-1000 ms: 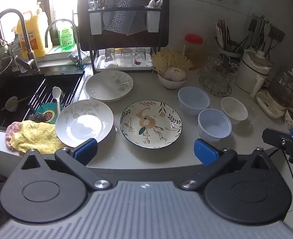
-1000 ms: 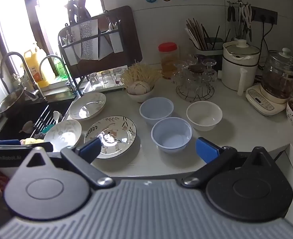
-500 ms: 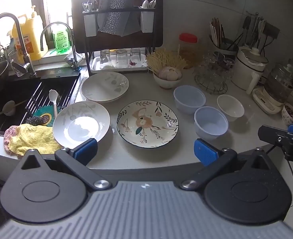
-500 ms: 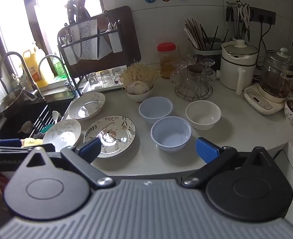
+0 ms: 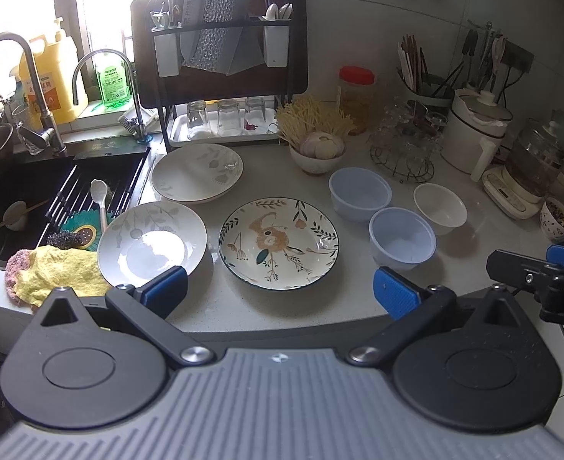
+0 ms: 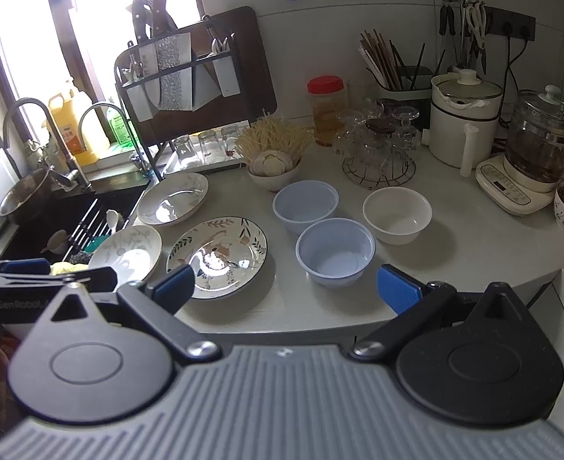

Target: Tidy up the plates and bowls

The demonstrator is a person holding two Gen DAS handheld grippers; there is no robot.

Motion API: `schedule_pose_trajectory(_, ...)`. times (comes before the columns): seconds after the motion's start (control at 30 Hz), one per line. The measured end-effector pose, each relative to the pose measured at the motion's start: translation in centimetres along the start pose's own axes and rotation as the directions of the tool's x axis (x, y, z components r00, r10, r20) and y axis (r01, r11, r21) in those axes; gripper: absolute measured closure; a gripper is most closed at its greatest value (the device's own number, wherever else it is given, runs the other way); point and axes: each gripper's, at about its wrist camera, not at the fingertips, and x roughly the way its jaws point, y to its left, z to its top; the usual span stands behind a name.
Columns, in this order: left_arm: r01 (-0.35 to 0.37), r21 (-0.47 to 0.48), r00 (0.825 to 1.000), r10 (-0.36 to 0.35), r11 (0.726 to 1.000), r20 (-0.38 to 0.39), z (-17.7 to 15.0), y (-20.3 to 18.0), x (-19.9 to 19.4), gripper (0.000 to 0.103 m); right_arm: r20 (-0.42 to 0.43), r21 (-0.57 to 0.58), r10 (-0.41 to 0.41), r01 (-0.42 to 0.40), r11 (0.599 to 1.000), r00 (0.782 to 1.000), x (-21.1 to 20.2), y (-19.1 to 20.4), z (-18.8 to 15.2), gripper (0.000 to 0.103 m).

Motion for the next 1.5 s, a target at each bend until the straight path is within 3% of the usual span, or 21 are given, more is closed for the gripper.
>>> schedule_pose_trajectory(0.73, -0.003, 0.020, 1.000, 0.003, 1.000, 0.013, 0.7, 0.1, 0.3, 0.000, 0.048, 0.008, -0.009, 0.009, 1.000, 0.999, 0.1, -0.2, 0.7, 0.000)
schedule_pose_trajectory(1.5, 0.035, 0.010, 0.999, -0.034, 0.999, -0.034, 0.5, 0.3, 1.5, 0.000, 0.058, 0.022, -0.035, 0.034, 0.999, 0.998, -0.4, 0.0, 0.2, 0.000)
